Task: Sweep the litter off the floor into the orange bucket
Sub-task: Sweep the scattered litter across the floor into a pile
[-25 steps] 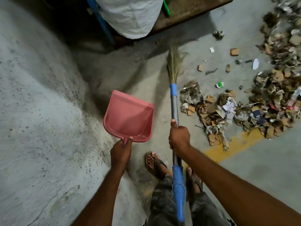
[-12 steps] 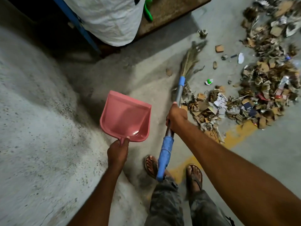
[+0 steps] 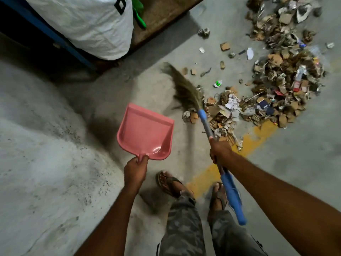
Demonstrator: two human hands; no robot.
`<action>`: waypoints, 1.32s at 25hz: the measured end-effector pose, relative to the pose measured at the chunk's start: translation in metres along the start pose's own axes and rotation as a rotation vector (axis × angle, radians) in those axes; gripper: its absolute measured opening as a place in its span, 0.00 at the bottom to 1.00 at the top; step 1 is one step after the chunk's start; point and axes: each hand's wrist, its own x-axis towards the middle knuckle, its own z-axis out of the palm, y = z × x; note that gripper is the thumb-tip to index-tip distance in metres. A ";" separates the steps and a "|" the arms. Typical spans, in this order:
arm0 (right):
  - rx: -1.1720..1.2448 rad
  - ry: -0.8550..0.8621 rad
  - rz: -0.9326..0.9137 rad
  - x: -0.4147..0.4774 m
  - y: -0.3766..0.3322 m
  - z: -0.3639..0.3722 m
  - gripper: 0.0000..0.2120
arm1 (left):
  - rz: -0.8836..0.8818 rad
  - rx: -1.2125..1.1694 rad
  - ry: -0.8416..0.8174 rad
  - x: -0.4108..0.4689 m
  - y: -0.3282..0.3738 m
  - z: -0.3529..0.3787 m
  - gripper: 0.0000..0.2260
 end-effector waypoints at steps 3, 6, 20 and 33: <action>0.123 0.110 -0.113 -0.001 -0.012 -0.027 0.26 | 0.038 0.012 -0.018 -0.023 0.010 0.035 0.20; 0.167 0.087 -0.216 -0.016 0.000 -0.056 0.27 | 0.023 0.032 0.007 -0.049 0.004 0.070 0.24; -0.087 0.037 -0.128 0.024 0.136 -0.206 0.26 | -0.051 -0.040 0.043 -0.156 -0.058 0.111 0.18; -0.235 -0.150 -0.316 -0.020 0.323 -0.214 0.28 | -0.018 0.032 0.050 -0.233 -0.157 0.146 0.20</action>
